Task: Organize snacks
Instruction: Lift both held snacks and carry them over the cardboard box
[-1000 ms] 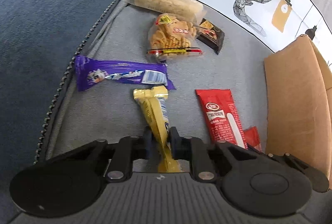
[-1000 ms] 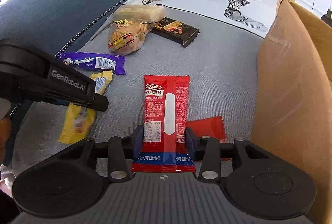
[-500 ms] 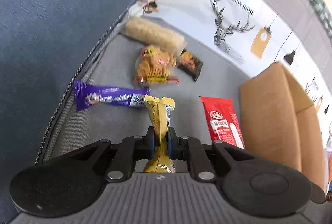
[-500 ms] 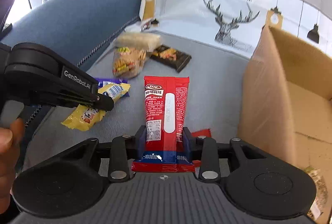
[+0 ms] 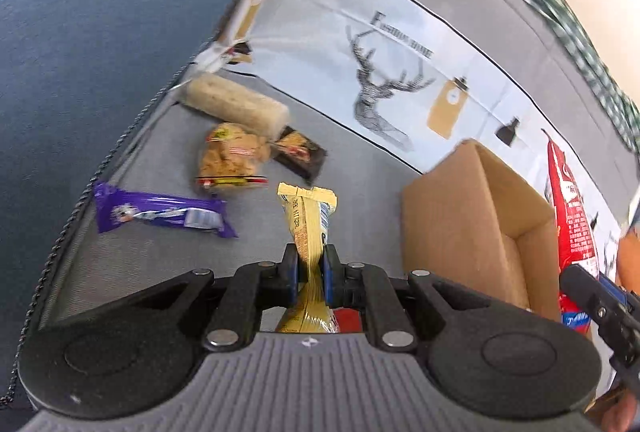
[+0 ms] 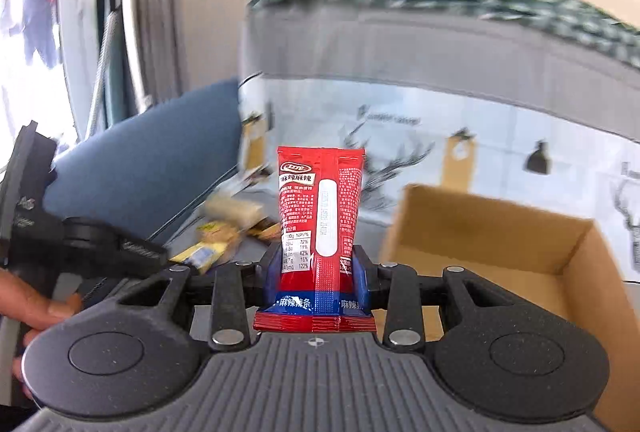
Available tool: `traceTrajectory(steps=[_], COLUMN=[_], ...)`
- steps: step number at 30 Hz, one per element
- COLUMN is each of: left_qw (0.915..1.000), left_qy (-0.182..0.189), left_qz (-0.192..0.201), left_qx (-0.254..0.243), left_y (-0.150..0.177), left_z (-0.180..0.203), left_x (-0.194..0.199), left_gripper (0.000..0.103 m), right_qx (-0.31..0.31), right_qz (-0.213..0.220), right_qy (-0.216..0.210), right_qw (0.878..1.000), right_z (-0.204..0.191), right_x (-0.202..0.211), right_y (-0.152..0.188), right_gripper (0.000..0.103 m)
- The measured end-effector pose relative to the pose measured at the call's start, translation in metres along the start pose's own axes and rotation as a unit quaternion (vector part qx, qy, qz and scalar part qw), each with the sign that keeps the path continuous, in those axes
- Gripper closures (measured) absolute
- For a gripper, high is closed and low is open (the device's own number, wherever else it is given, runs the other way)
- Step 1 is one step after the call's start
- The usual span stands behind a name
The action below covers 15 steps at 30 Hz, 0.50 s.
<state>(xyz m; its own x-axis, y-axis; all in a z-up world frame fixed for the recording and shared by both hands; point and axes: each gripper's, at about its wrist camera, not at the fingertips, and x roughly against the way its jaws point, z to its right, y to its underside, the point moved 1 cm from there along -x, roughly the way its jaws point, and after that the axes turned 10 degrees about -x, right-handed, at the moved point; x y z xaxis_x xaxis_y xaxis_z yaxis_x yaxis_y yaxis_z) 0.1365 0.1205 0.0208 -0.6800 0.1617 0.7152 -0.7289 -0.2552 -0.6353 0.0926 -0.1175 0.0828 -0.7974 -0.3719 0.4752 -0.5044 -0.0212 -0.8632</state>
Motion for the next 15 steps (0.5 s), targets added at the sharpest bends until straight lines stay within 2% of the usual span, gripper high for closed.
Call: traceTrajectory(steps=[3, 8, 15], left_qw=[0.9998, 0.9995, 0.995], left_qy=[0.001, 0.002, 0.01], left_qz=[0.007, 0.026, 0.091], left_qx=[-0.017, -0.02, -0.039], left_y=[0.001, 0.003, 0.005], left_z=[0.013, 0.029, 0.062], left_x=[0.0, 0.001, 0.014], left_gripper=[0.091, 0.091, 0.091], right_qx=[-0.02, -0.018, -0.014], right_qz=[0.002, 0.004, -0.001], right_qy=[0.015, 0.037, 0.071], right_qw=[1.0, 0.999, 0.997], right_z=[0.024, 0.053, 0.083], right_x=[0.005, 0.014, 0.019], right_y=[0.004, 0.004, 0.009], right_gripper=[0.066, 0.066, 0.066])
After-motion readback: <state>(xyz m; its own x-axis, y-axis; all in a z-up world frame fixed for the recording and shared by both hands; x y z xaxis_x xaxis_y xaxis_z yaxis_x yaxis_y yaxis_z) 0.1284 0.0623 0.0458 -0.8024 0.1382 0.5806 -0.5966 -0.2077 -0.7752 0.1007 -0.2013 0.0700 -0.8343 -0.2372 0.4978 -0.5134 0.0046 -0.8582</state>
